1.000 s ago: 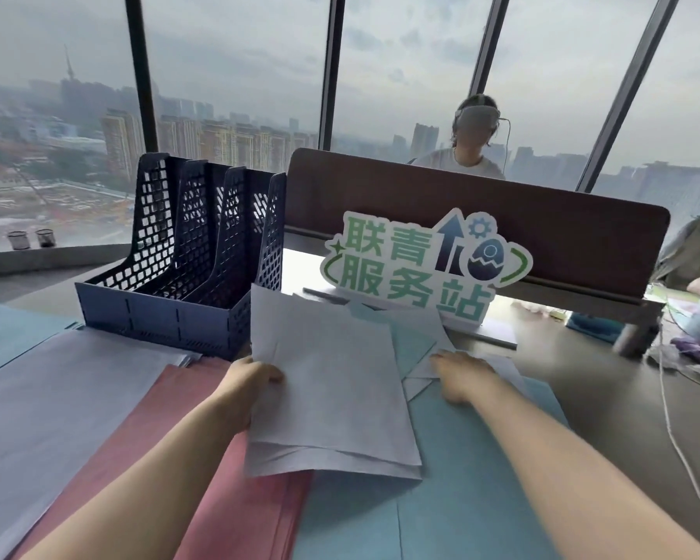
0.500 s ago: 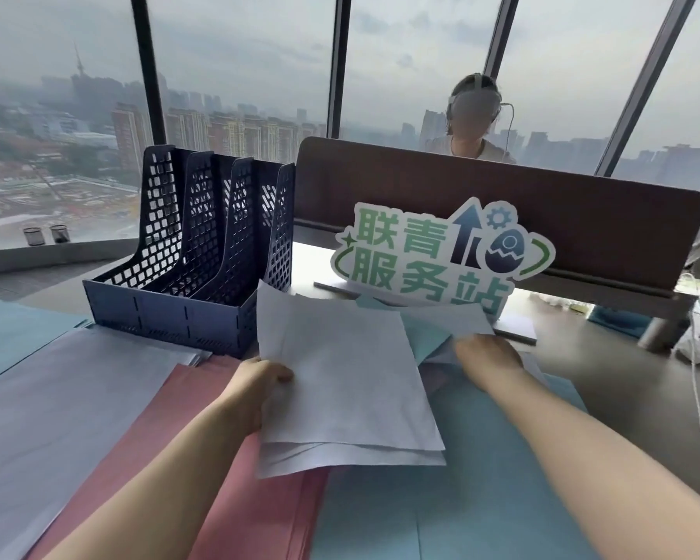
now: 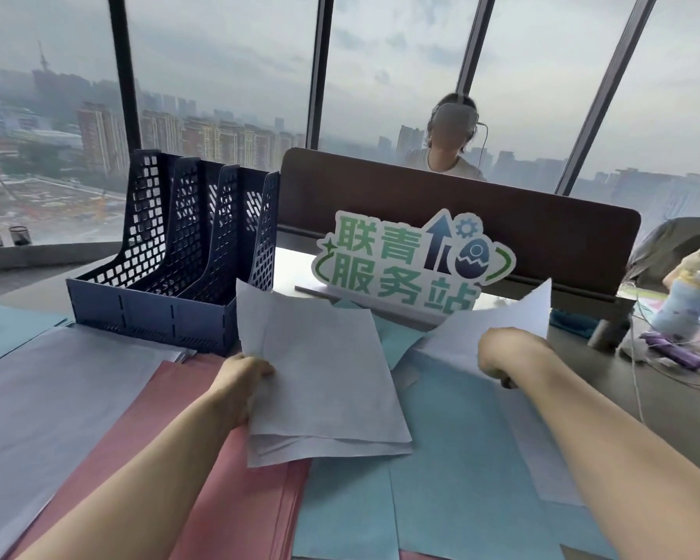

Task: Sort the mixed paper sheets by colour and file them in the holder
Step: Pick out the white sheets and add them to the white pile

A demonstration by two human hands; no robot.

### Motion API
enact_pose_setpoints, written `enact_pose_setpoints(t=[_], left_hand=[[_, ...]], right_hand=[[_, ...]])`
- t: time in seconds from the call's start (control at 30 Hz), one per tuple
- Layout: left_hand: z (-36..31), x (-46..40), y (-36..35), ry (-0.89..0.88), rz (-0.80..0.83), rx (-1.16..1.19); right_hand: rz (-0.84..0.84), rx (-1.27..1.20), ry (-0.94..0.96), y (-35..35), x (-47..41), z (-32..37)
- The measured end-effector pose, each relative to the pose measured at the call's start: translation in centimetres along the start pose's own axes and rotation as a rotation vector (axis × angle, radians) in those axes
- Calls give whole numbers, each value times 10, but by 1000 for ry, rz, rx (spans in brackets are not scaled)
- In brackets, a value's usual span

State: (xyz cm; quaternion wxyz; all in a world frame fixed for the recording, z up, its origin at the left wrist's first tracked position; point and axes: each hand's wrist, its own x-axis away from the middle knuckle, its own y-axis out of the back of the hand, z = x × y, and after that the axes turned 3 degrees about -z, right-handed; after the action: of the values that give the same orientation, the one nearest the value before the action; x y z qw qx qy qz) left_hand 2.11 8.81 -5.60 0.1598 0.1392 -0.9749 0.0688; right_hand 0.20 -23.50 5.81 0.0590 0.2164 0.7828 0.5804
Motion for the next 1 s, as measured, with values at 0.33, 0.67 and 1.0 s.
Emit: enact_pose_setpoints(t=[0.33, 0.67, 1.0], left_hand=[[-2, 10, 4, -22, 50, -3], [-2, 10, 4, -22, 74, 8], [-2, 5, 6, 4, 133, 68]], right_hand=[[-39, -257, 10, 2, 45, 8], [-241, -672, 0, -19, 49, 41], [-209, -598, 569, -38, 70, 150]])
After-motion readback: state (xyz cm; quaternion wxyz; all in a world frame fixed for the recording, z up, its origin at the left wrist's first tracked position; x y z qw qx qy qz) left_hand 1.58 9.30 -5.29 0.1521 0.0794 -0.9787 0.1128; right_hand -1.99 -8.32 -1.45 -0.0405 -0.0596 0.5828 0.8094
